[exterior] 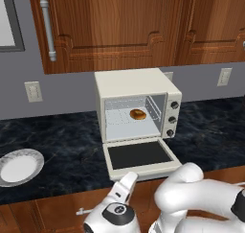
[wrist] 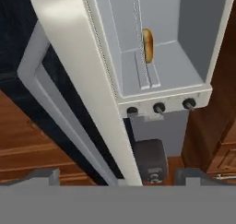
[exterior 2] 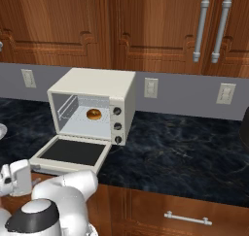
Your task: Pick up the bagel from the plate, place it on the toaster oven rack, close the door, and set the timer.
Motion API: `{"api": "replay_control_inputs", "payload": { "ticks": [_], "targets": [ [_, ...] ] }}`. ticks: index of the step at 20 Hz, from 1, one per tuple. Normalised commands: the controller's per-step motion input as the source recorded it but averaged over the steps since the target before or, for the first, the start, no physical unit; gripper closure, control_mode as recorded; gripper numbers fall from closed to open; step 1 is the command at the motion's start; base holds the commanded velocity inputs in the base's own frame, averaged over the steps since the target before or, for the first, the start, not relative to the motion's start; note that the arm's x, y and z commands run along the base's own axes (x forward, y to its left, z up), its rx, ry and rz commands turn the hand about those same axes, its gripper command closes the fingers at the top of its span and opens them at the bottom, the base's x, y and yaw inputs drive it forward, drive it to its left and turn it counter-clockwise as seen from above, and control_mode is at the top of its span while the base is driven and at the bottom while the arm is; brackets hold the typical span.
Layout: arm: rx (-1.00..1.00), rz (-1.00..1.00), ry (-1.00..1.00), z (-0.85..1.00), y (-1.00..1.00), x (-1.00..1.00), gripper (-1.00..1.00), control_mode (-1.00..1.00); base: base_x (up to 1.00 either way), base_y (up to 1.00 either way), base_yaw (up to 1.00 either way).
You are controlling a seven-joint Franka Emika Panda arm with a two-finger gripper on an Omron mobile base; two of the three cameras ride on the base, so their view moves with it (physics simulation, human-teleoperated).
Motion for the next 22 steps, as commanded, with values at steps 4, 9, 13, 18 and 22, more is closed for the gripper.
{"api": "replay_control_inputs", "payload": {
  "ticks": [4,9,13,18,22],
  "targets": [
    [-0.11,0.0,0.0,-0.27,0.24,0.24,-1.0,-1.0,0.0,0.0,0.0],
    [-0.11,0.0,0.0,-0.32,0.25,0.24,-1.0,-1.0,0.0,0.0,0.0],
    [-0.1,0.0,0.0,-0.23,0.25,0.24,-1.0,-1.0,0.0,0.0,0.0],
    [-0.07,0.0,0.0,-0.07,0.21,0.25,-1.0,-1.0,0.0,0.0,0.0],
    [-0.05,0.0,0.0,0.0,0.14,0.27,-1.0,-1.0,0.0,0.0,0.0]
  ]
}}
